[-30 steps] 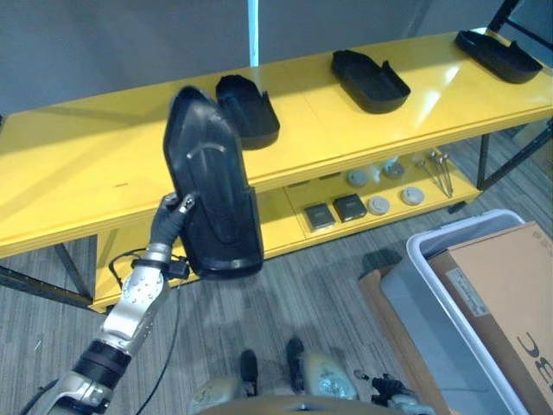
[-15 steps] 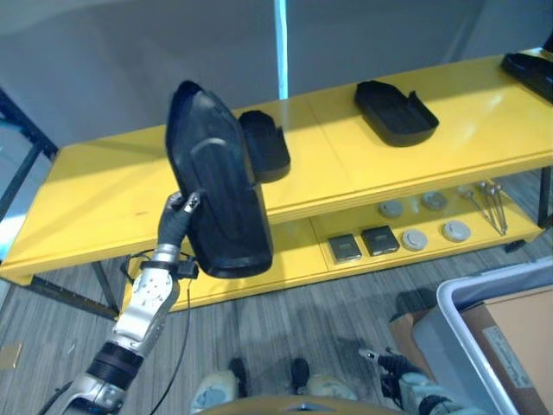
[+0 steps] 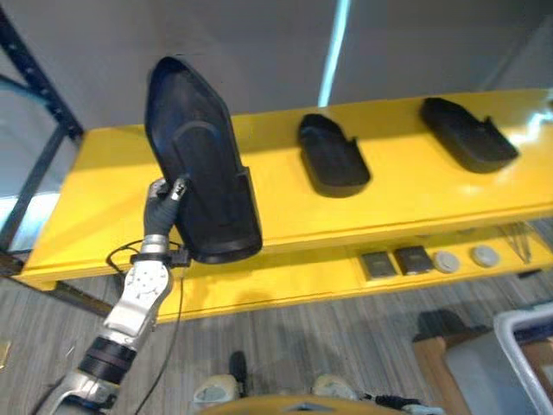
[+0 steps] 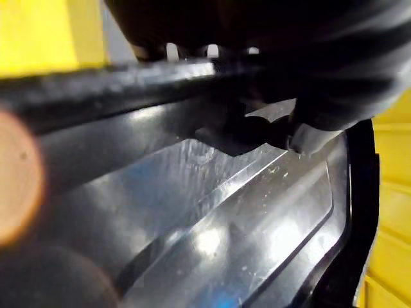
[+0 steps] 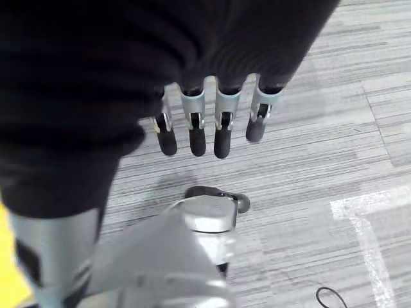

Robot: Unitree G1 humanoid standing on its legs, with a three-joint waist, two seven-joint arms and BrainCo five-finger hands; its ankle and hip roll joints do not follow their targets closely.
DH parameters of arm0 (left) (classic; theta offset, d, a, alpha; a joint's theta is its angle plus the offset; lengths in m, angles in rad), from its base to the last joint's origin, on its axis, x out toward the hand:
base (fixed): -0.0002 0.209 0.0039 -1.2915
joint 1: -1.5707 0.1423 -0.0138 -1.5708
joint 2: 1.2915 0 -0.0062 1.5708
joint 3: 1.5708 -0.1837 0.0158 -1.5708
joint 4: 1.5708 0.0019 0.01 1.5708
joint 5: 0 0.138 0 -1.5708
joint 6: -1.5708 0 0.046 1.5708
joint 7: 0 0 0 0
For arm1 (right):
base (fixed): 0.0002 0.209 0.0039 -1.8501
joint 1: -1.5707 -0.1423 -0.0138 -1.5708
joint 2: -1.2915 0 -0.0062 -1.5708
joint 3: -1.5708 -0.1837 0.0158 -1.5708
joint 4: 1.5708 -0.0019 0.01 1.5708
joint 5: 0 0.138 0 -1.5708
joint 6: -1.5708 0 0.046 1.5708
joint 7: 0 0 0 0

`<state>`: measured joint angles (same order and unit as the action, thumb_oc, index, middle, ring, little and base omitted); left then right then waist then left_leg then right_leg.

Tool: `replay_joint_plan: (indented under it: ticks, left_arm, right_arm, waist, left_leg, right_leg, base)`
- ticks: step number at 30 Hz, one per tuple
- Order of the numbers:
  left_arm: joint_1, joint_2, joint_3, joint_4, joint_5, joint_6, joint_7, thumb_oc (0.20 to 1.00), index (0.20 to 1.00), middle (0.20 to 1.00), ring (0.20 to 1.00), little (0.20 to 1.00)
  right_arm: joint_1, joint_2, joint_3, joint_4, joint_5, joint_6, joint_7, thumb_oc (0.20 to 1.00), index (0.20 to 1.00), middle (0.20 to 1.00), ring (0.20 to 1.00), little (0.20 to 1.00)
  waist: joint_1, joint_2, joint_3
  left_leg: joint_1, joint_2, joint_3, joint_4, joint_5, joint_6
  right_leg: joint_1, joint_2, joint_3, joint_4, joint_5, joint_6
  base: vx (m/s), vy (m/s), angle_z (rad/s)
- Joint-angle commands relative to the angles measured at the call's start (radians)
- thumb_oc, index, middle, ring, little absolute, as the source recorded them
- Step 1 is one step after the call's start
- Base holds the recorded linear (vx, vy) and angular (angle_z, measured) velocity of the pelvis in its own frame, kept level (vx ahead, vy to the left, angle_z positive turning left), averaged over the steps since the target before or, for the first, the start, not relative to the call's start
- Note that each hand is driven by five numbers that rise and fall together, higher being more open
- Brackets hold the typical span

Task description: Move parts from the plastic box to the shelf.

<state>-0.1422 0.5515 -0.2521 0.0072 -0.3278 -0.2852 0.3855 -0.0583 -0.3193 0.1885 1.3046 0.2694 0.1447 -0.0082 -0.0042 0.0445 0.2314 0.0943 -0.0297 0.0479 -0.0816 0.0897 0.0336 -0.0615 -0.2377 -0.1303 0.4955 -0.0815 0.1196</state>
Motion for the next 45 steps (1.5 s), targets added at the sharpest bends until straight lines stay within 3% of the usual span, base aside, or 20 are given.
replay_joint_plan:
  ticks: [1, 4, 6, 8, 13, 16, 18, 20, 25, 31, 36, 37, 38, 39, 40, 41, 45]
  left_arm:
    - [-0.036, 0.014, 0.088, -0.111, 0.021, -0.072, 0.039, 0.2, 0.2, 0.2, 0.2, 0.2]
    - [-0.042, 0.036, 0.128, -0.137, 0.032, -0.032, 0.046, 0.2, 0.2, 0.2, 0.2, 0.2]
    - [-0.042, 0.049, 0.162, -0.128, 0.019, 0.007, 0.028, 0.2, 0.2, 0.2, 0.2, 0.2]
    - [-0.043, 0.063, 0.174, -0.112, 0.024, 0.012, 0.028, 0.2, 0.2, 0.2, 0.2, 0.2]
    - [-0.058, 0.088, 0.192, -0.076, -0.078, 0.075, -0.079, 0.2, 0.2, 0.2, 0.2, 0.2]
    - [-0.065, 0.105, 0.183, -0.054, -0.107, 0.106, -0.134, 0.2, 0.2, 0.2, 0.2, 0.2]
    - [-0.079, 0.122, 0.17, -0.016, -0.18, 0.192, -0.239, 0.2, 0.2, 0.2, 0.2, 0.2]
    - [-0.084, 0.121, 0.166, 0.004, -0.215, 0.23, -0.288, 0.2, 0.2, 0.2, 0.2, 0.2]
    - [-0.12, 0.134, 0.149, 0.094, -0.249, 0.333, -0.333, 0.2, 0.2, 0.2, 0.2, 0.2]
    - [-0.151, 0.131, 0.13, 0.224, -0.245, 0.371, -0.312, 0.2, 0.2, 0.2, 0.2, 0.2]
    - [-0.162, 0.135, 0.124, 0.313, -0.22, 0.363, -0.302, 0.2, 0.2, 0.2, 0.2, 0.2]
    - [-0.164, 0.135, 0.124, 0.322, -0.21, 0.362, -0.286, 0.272, 0.272, 0.272, 0.272, 0.272]
    - [-0.168, 0.134, 0.123, 0.336, -0.197, 0.366, -0.269, 0.272, 0.272, 0.272, 0.272, 0.272]
    - [-0.17, 0.135, 0.12, 0.351, -0.191, 0.358, -0.261, 0.736, 0.736, 0.736, 0.736, 0.736]
    - [-0.172, 0.132, 0.12, 0.362, -0.193, 0.355, -0.255, 0.715, 0.715, 0.715, 0.715, 0.715]
    - [-0.177, 0.121, 0.122, 0.382, -0.166, 0.357, -0.231, 1.0, 1.0, 1.0, 1.0, 1.0]
    - [-0.178, 0.115, 0.118, 0.386, -0.119, 0.355, -0.191, 1.0, 1.0, 1.0, 1.0, 1.0]
  right_arm:
    - [-0.017, 0.017, 0.036, 0.011, -0.014, -0.014, -0.02, 1.0, 1.0, 1.0, 1.0, 1.0]
    - [0.009, 0.018, 0.021, 0.024, -0.004, -0.028, -0.014, 1.0, 1.0, 1.0, 1.0, 1.0]
    - [0.012, 0.011, 0.027, 0.023, -0.027, -0.023, 0.028, 1.0, 1.0, 1.0, 1.0, 1.0]
    - [0.017, 0.011, 0.038, 0.024, -0.045, -0.04, 0.027, 1.0, 1.0, 1.0, 1.0, 1.0]
    - [-0.018, -0.038, 0.026, 0.003, 0.083, -0.012, 0.016, 1.0, 1.0, 1.0, 1.0, 1.0]
    - [-0.035, -0.059, 0.017, -0.006, 0.055, -0.01, 0.037, 1.0, 1.0, 1.0, 1.0, 1.0]
    - [-0.033, -0.07, 0.024, -0.028, 0.048, 0.001, 0.052, 1.0, 1.0, 1.0, 1.0, 1.0]
    - [-0.027, -0.072, 0.023, -0.03, 0.029, 0.001, 0.064, 1.0, 1.0, 1.0, 1.0, 1.0]
    - [-0.01, -0.082, 0.034, -0.045, -0.001, 0.001, 0.076, 1.0, 1.0, 1.0, 1.0, 1.0]
    - [0.005, -0.104, 0.03, -0.053, -0.019, -0.004, 0.077, 1.0, 1.0, 1.0, 1.0, 1.0]
    - [0.002, -0.121, 0.024, -0.061, -0.012, -0.008, 0.08, 1.0, 1.0, 1.0, 1.0, 1.0]
    - [0.001, -0.122, 0.024, -0.061, -0.012, -0.008, 0.081, 1.0, 1.0, 1.0, 1.0, 1.0]
    - [-0.001, -0.123, 0.026, -0.061, -0.009, -0.007, 0.082, 1.0, 1.0, 1.0, 1.0, 1.0]
    - [-0.003, -0.124, 0.03, -0.063, -0.003, -0.006, 0.082, 1.0, 1.0, 1.0, 1.0, 1.0]
    - [-0.007, -0.124, 0.032, -0.063, 0.002, -0.005, 0.082, 1.0, 1.0, 1.0, 1.0, 1.0]
    - [-0.017, -0.125, 0.034, -0.061, 0.002, -0.004, 0.09, 1.0, 1.0, 1.0, 1.0, 1.0]
    - [-0.021, -0.119, 0.039, -0.051, 0.011, -0.013, 0.087, 1.0, 1.0, 1.0, 1.0, 1.0]
  waist:
    - [-0.017, 0.011, -0.008]
    - [-0.041, 0.01, -0.006]
    - [-0.031, 0.009, -0.013]
    - [-0.025, 0.008, -0.015]
    - [-0.022, 0.017, 0.01]
    - [-0.031, 0.025, 0.024]
    - [-0.052, 0.035, 0.04]
    - [-0.062, 0.038, 0.04]
    - [-0.091, 0.05, 0.049]
    - [-0.119, 0.065, 0.056]
    - [-0.13, 0.076, 0.067]
    - [-0.131, 0.077, 0.069]
    - [-0.132, 0.078, 0.072]
    - [-0.132, 0.078, 0.075]
    - [-0.133, 0.079, 0.078]
    - [-0.132, 0.083, 0.088]
    - [-0.127, 0.085, 0.092]
  left_leg:
    - [-0.017, 0.034, -0.05, 0.017, -0.071, -0.015]
    - [-0.014, 0.006, -0.086, -0.003, -0.075, -0.008]
    - [-0.038, 0.0, -0.091, -0.006, -0.061, -0.015]
    - [-0.052, -0.002, -0.082, -0.006, -0.052, -0.019]
    - [-0.085, -0.025, -0.053, -0.006, -0.051, -0.021]
    - [-0.095, -0.027, -0.038, -0.006, -0.05, -0.023]
    - [-0.101, -0.019, -0.015, -0.006, -0.047, -0.027]
    - [-0.1, -0.015, -0.007, -0.006, -0.046, -0.03]
    - [-0.108, -0.003, 0.018, -0.006, -0.038, -0.04]
    - [-0.11, 0.012, 0.04, -0.006, -0.03, -0.054]
    - [-0.111, 0.018, 0.048, -0.006, -0.026, -0.062]
    - [-0.112, 0.019, 0.049, -0.006, -0.026, -0.063]
    - [-0.113, 0.02, 0.05, -0.006, -0.025, -0.065]
    - [-0.114, 0.021, 0.05, -0.006, -0.023, -0.066]
    - [-0.115, 0.022, 0.05, -0.006, -0.023, -0.067]
    - [-0.119, 0.025, 0.049, -0.006, -0.021, -0.071]
    - [-0.117, 0.027, 0.048, -0.006, -0.017, -0.077]
  right_leg:
    - [0.008, 0.139, 0.064, -0.211, 0.12, 0.002]
    - [-0.016, 0.186, 0.105, -0.318, 0.144, -0.012]
    - [0.012, 0.198, 0.109, -0.381, 0.136, -0.027]
    - [0.024, 0.204, 0.109, -0.406, 0.132, -0.031]
    - [0.028, 0.205, 0.11, -0.486, 0.151, -0.041]
    - [0.018, 0.205, 0.119, -0.5, 0.159, -0.041]
    - [0.017, 0.209, 0.137, -0.523, 0.172, -0.041]
    - [0.019, 0.209, 0.145, -0.532, 0.176, -0.039]
    - [0.019, 0.208, 0.163, -0.543, 0.176, -0.038]
    - [0.026, 0.198, 0.174, -0.542, 0.167, -0.037]
    - [0.03, 0.192, 0.176, -0.548, 0.163, -0.037]
    - [0.03, 0.192, 0.176, -0.549, 0.163, -0.038]
    - [0.031, 0.191, 0.175, -0.551, 0.163, -0.038]
    - [0.031, 0.191, 0.175, -0.553, 0.164, -0.039]
    - [0.03, 0.192, 0.174, -0.554, 0.163, -0.04]
    - [0.029, 0.193, 0.175, -0.559, 0.162, -0.042]
    - [0.04, 0.194, 0.169, -0.566, 0.16, -0.045]
  base:
    - [0.17, 0.035, 0.34]
    - [0.12, -0.051, 0.74]
    - [0.08, -0.117, 0.71]
    - [0.05, -0.113, 0.39]
    - [-0.03, -0.076, 0.05]
    - [-0.03, -0.017, -0.05]
    - [0.03, -0.013, -0.26]
    - [0.05, 0.003, -0.28]
    - [0.02, 0.017, -0.23]
    - [0.04, 0.029, -0.17]
    - [0.01, 0.013, -0.09]
    - [0.0, 0.0, 0.0]
    - [0.0, 0.0, 0.0]
    - [0.0, 0.0, 0.0]
    - [0.0, 0.0, 0.0]
    - [0.0, 0.0, 0.0]
    - [0.0, 0.0, 0.01]
